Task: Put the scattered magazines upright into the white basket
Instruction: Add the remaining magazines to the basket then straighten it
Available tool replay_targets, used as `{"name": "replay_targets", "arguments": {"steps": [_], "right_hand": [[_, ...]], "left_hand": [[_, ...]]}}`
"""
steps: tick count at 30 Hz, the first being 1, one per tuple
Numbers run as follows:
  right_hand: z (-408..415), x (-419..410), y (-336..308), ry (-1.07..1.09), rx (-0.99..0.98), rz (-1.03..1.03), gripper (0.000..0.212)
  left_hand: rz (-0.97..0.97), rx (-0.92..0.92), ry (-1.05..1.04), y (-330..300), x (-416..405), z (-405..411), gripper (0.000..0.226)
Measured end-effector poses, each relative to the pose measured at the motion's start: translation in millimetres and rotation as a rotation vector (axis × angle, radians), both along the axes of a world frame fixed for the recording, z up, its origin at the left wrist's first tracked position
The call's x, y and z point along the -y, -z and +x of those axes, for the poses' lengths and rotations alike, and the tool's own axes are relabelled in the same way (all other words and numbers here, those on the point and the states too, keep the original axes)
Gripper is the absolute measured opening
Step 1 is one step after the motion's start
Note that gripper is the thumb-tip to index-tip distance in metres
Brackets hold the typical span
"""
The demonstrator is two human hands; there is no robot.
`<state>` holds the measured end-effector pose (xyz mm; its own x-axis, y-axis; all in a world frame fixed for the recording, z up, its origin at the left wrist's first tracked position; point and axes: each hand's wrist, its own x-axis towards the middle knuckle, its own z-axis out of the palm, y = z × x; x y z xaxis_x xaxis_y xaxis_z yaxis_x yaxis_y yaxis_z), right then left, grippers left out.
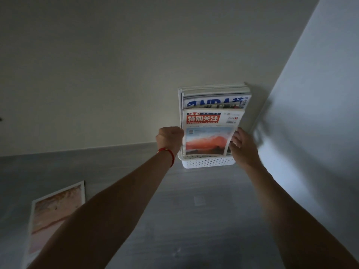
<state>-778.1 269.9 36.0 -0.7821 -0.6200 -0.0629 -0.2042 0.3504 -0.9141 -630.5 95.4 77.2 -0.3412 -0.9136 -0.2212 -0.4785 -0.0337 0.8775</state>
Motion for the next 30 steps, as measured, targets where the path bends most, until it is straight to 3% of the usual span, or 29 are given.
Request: {"name": "replay_targets", "arguments": {"steps": [3, 7, 11, 15, 17, 19, 21, 23, 27, 30], "right_hand": [[12, -2, 1, 0.066, 0.043, -0.029, 0.05], [56, -6, 7, 0.127, -0.21, 0.024, 0.029], [136, -1, 20, -0.038, -0.098, 0.009, 0.015], [233, 16, 41, -0.253, -0.014, 0.087, 0.022], [279, 27, 55, -0.355, -0.007, 0.162, 0.03], [321, 37, 68, -0.433, 0.026, 0.243, 0.034], [357, 47, 77, -0.469, 0.098, 0.292, 0.023], [386, 53, 83, -0.478, 0.113, 0.315, 0.014], [419, 52, 86, -0.438, 0.128, 0.339, 0.018], [435, 42, 85, -0.361, 0.187, 0.346, 0.019]], "left_hand": [[0.005, -0.031, 0.115, 9, -1, 35, 0.025], [-0.172, 0.018, 0.188, 27, 1, 122, 0.036], [-0.184, 0.205, 0.181, 58, 12, 236, 0.038], [-0.178, 0.389, 0.184, 82, 27, 335, 0.035], [-0.27, 0.477, 0.327, 97, 37, 368, 0.052], [-0.363, 0.709, 0.607, 112, 49, 393, 0.069], [-0.356, 0.875, 0.834, 124, 63, 409, 0.079], [-0.431, 0.959, 0.968, 129, 76, 416, 0.075], [-0.762, 1.08, 1.218, 124, 100, 413, 0.07], [-0.804, 1.111, 1.293, 120, 110, 410, 0.076]]}}
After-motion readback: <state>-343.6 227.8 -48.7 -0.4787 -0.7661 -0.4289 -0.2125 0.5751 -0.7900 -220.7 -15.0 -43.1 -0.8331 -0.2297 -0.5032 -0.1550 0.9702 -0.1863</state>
